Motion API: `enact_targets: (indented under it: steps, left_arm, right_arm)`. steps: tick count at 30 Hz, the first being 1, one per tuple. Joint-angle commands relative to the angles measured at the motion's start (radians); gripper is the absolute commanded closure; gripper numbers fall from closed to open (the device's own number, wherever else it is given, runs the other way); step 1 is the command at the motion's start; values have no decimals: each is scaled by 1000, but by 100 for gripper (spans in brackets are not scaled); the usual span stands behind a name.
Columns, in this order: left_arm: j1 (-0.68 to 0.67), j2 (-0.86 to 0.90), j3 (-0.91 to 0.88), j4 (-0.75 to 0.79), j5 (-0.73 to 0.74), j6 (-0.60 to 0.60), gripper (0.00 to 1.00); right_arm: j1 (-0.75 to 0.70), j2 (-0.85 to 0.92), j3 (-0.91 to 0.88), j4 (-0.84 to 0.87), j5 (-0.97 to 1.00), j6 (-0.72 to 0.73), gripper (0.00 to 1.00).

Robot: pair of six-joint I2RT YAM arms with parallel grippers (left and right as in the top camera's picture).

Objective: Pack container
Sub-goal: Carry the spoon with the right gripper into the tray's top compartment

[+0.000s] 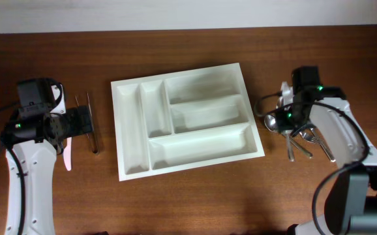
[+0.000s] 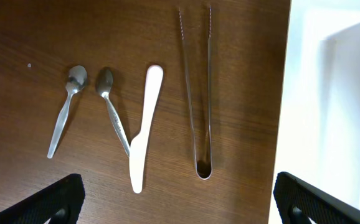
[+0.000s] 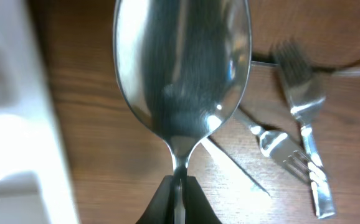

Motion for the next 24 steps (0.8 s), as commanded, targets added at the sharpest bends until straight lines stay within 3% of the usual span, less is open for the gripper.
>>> enact_targets:
  steps: [1,9,17,21,24]
  left_arm:
    - [5,4,21,-1,-14,15,1]
    - [5,3,21,-1,-15,15,1]
    - [5,4,21,-1,-14,16,1]
    - [5,3,21,-1,-14,15,1]
    - [5,3,21,0,-14,15,1]
  right_arm:
    - [8,-50,109,-42,-84,21,96]
    - [157,-60,217,-69,-140,-41,96]
    - [351,-50,217,35,-140,-642,96]
    - [389,-39,217,137,-142,-810,96]
    - [393,-11,217,214,-149,-833,96]
